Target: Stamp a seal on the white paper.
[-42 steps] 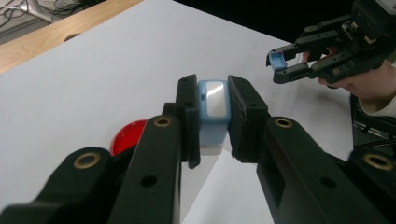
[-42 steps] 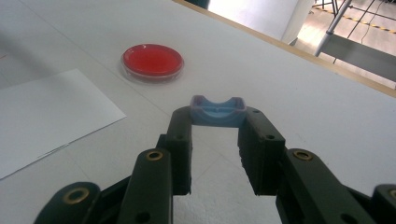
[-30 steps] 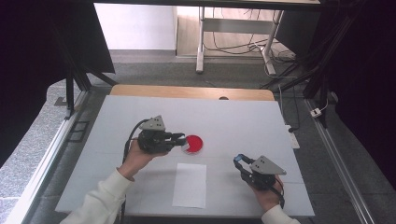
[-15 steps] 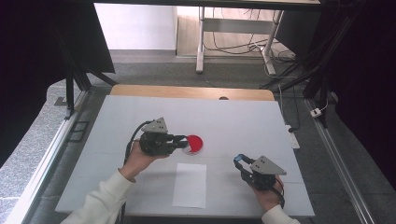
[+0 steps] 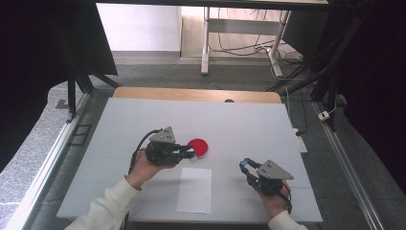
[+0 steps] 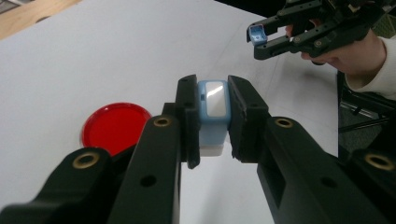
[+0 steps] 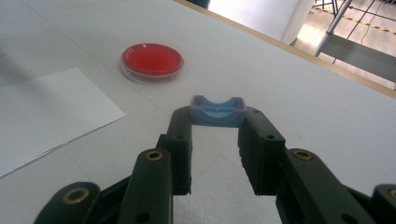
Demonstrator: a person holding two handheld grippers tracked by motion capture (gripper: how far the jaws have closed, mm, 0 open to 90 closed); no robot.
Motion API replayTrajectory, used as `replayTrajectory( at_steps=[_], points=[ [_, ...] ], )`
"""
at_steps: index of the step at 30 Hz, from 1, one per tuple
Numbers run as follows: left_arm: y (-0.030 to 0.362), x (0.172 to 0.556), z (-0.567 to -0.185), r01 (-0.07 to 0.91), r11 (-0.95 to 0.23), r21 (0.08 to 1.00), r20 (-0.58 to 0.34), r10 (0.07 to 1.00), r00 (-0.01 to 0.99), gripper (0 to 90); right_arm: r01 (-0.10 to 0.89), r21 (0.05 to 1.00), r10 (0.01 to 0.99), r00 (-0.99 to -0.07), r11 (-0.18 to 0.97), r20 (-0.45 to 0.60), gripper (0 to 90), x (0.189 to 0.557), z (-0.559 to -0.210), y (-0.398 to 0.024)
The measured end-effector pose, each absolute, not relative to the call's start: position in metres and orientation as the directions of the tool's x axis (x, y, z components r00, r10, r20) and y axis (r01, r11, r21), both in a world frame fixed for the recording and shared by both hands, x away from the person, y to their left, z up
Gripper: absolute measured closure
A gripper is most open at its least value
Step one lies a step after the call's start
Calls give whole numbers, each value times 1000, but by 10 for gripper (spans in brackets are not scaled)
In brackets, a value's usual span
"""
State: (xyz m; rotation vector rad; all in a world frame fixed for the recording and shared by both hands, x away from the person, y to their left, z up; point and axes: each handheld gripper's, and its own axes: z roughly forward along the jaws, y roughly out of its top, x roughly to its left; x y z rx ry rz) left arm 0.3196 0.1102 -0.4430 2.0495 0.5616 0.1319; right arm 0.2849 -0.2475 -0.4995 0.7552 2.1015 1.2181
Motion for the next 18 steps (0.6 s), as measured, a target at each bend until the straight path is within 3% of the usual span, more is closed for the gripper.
replayTrajectory(
  at_steps=[18],
  points=[
    [105, 304, -454, 335, -456, 824, -138, 412, 901, 750, 180, 888, 716, -667, 424, -207, 655, 285, -500, -246]
  ],
)
